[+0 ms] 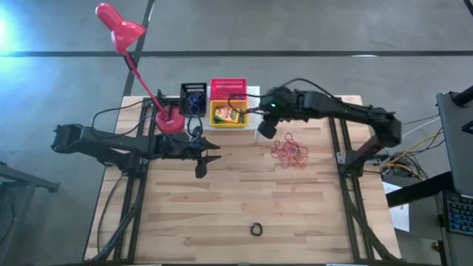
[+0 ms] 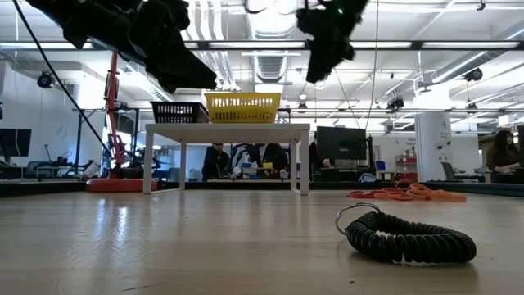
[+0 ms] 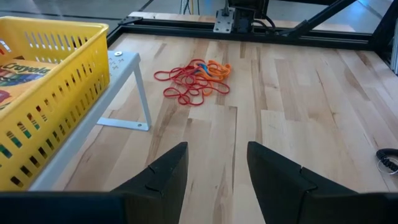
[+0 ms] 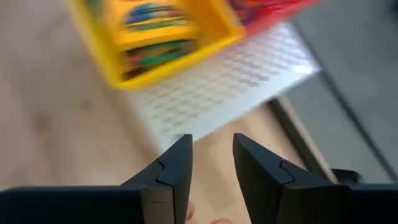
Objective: Pick & Place Office Desk Supplies
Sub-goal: Put the red rubber band into the red bin on the shelf
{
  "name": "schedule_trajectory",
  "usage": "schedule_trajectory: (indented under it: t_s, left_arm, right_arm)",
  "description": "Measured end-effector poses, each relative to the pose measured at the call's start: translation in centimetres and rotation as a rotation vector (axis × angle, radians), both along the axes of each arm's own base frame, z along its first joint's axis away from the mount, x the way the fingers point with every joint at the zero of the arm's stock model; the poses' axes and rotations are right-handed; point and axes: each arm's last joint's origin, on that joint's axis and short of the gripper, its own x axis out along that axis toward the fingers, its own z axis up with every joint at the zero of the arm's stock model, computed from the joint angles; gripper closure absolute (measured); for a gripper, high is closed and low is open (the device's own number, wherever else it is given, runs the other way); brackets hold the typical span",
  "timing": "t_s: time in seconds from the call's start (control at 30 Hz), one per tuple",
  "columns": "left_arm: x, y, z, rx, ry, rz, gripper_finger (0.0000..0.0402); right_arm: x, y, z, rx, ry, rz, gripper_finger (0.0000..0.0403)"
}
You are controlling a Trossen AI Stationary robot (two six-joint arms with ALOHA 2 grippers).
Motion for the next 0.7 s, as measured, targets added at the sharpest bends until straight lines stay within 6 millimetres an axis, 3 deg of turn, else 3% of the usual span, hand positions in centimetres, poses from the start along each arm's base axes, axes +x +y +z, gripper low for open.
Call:
schedule_trajectory:
  t_s: [0.27, 0.43, 0.7]
  left_arm:
    - [0.0, 0.0, 0.0, 0.0, 0.0, 0.0, 0.0231]
    - [0.0, 0.0, 0.0, 0.0, 0.0, 0.0, 0.0231]
    - [0.0, 0.0, 0.0, 0.0, 0.0, 0.0, 0.0231]
  right_arm:
    - [-4.8, 1.3, -3.1, 0.015, -0.081, -0.126, 0.0305]
    - [-7.4, 2.3, -5.1, 0.11, -0.098, -0.157, 0.031]
    - [-9.7, 3.6, -10.4, 0.361, -0.056, -0.196, 0.0309]
